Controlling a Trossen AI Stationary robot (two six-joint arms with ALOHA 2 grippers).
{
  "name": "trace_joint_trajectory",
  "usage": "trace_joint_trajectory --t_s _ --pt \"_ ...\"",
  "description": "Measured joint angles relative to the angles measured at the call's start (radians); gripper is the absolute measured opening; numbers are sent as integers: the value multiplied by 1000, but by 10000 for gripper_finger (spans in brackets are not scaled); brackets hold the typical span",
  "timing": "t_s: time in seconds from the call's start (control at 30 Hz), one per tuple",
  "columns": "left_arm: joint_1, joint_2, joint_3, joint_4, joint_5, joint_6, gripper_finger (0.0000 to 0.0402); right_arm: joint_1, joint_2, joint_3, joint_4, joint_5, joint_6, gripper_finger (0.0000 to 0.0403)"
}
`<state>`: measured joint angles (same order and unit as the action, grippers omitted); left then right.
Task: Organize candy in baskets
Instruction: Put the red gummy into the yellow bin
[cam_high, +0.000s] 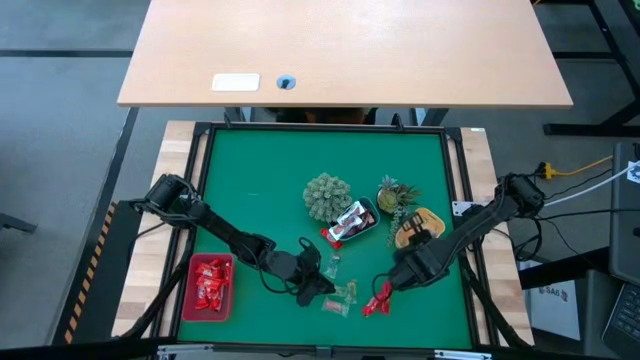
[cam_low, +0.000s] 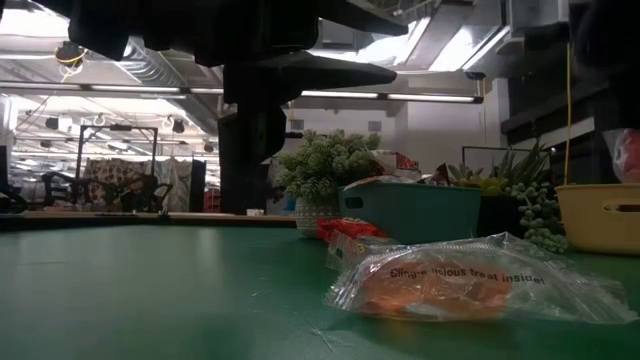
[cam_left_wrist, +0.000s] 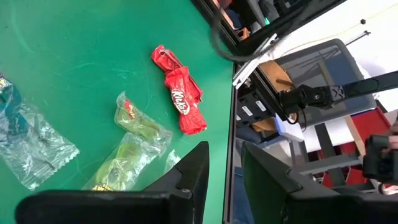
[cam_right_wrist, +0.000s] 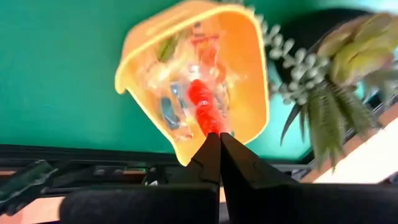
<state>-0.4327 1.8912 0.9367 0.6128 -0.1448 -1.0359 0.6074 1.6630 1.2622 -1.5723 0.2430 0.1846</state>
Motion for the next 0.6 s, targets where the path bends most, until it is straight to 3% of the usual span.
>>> trace_joint_trajectory --t_s 0.4,0.6 --pt "0 0 0 0 -3 1 89 1 2 -74 3 1 30 7" --pt "0 0 0 0 -60 2 89 1 2 -74 1 4 30 70"
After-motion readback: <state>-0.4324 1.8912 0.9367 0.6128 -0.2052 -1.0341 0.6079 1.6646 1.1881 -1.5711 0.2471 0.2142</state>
